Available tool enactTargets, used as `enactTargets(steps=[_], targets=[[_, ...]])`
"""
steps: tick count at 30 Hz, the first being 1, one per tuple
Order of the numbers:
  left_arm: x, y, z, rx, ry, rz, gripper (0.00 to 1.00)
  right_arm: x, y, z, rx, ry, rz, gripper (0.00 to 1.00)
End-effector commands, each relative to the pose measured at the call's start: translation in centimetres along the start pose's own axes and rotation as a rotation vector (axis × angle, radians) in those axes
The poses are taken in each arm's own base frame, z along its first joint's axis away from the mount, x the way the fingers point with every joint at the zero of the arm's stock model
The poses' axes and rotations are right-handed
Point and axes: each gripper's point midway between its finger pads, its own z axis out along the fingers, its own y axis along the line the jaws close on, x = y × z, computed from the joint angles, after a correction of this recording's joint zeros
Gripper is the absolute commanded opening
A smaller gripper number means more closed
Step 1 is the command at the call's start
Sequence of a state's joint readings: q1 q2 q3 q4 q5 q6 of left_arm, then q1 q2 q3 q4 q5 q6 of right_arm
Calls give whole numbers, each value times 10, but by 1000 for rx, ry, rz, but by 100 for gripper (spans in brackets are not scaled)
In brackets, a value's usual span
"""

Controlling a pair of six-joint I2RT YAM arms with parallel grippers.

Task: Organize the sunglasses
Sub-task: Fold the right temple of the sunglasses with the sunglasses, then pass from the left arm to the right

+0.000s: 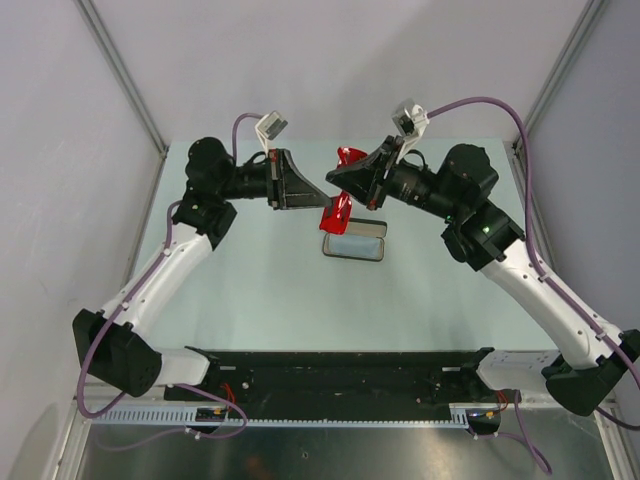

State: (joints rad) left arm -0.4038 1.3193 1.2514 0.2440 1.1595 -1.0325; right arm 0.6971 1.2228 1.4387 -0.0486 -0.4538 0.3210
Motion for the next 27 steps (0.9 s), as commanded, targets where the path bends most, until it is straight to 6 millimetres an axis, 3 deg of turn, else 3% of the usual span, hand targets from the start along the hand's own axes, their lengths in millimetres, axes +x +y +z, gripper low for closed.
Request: enactTargets(steps=[1, 4, 6, 8, 11, 14, 19, 22, 27], targets=[[2, -32, -3, 62, 37, 24, 1, -23, 5, 4, -20, -84, -61, 6], [-2, -27, -1, 51, 22, 20, 1, -47, 10, -6, -5, -155, -56, 16], [-11, -23, -1, 34, -8, 21, 0, -64, 6, -16, 64, -206, -27, 33], [-21, -16, -1, 16, -35, 18, 0, -73, -16, -29, 206, -219, 20, 57], [-32, -6, 1, -3, -59, 11, 0, -72, -40, -48, 340, -207, 86, 69], [-37, 0, 4, -7, -60, -11, 0, -57, -55, -60, 417, -165, 159, 65], [-44, 2, 5, -11, -70, -28, 0, -36, -57, -69, 427, -104, 142, 57], [-43, -1, 4, -7, -69, -18, 0, -20, -51, -62, 365, -40, 151, 51], [-43, -12, 2, 0, -76, 15, 1, -1, -59, -51, 349, 15, 180, 46]])
